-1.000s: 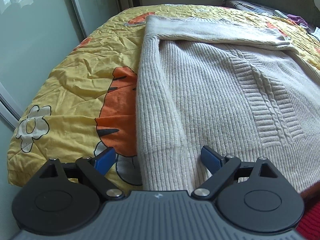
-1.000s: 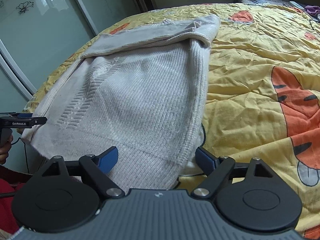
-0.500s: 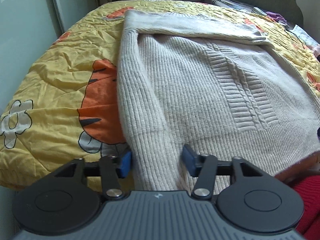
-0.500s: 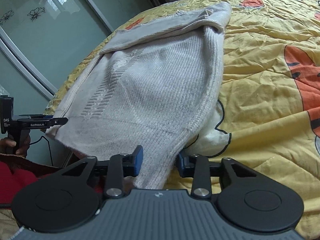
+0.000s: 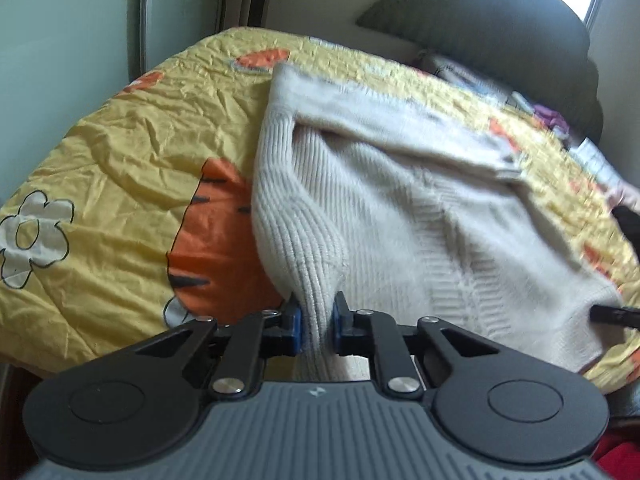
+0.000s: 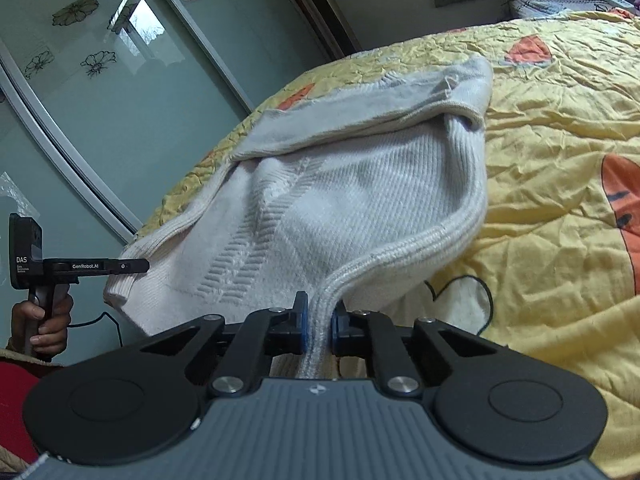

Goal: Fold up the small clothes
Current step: 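Grasp the sweater hem with both grippers side by side, then lift the hem with both grippers and fold it toward the collar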

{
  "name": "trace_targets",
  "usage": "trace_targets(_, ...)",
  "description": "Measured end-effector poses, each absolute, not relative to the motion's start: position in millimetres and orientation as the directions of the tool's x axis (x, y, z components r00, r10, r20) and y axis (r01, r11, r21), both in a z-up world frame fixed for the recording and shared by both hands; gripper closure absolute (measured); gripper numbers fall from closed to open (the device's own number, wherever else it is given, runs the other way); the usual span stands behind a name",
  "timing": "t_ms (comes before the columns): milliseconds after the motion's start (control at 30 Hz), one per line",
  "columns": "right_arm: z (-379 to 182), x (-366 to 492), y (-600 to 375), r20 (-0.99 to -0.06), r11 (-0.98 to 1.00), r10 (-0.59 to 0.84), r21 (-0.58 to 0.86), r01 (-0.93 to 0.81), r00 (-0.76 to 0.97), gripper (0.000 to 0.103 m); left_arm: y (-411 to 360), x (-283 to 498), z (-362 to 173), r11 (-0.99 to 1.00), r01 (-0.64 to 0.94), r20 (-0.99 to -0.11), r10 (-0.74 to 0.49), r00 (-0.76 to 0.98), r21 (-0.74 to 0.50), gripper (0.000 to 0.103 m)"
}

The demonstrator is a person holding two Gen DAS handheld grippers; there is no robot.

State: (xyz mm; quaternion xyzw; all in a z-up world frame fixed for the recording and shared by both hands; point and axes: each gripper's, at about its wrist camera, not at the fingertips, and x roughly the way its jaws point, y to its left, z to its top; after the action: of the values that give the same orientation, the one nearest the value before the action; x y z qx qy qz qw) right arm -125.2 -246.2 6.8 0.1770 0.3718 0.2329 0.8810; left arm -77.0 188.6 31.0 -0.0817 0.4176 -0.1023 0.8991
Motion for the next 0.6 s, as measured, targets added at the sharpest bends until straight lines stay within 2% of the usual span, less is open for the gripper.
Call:
trace_targets(267,29,-105,-242,-0.524,0.859,0.494,0.415,-0.299,0.693,0.088,195,-54,59,0.917,0.098,-0.631,-0.341,0.697,-0.387,0.089)
trace_targets(600,45,-78,-242,-0.444,0.885,0.430,0.378,-0.271,0.786,0.088,190,-33,78,0.894,0.021,-0.538,-0.288,0.792,-0.448,0.089)
